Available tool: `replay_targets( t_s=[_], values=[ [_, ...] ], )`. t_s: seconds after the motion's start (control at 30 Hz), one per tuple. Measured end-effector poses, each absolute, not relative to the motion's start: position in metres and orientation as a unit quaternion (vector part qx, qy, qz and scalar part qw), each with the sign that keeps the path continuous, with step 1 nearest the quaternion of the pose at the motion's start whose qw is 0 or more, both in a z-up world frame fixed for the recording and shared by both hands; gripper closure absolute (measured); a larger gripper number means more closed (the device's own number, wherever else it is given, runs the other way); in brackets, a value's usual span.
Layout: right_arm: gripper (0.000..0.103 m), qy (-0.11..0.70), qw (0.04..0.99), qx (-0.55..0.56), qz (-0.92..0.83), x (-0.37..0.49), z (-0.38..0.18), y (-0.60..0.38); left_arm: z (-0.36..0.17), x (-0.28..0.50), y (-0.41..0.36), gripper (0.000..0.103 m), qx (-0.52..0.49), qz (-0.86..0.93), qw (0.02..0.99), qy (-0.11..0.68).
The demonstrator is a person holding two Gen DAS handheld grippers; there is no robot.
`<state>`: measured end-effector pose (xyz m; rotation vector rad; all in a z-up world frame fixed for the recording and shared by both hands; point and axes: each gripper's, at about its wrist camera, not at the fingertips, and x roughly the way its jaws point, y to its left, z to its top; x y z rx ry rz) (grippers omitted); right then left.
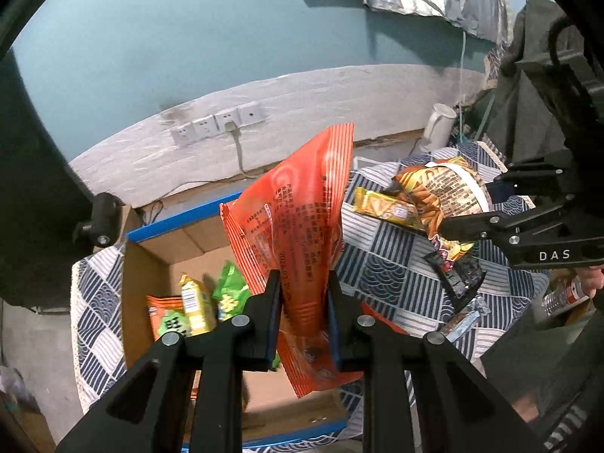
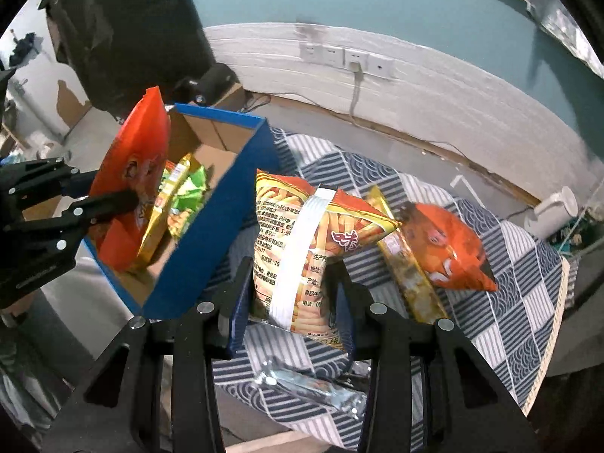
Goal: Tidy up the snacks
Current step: 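Lift both bags and carry them over the cardboard box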
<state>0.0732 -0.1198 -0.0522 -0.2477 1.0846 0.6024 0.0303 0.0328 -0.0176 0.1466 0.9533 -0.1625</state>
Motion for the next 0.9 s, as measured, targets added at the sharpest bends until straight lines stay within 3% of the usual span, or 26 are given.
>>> replay_targets(
  t_s=[0.9],
  values=[
    [0.065,0.521,0.759,-0.168,0.353,0.089,-0.080,0.044,-0.081,0.030,0.173,0.082,0.022,0.032,0.864,0.502]
  ],
)
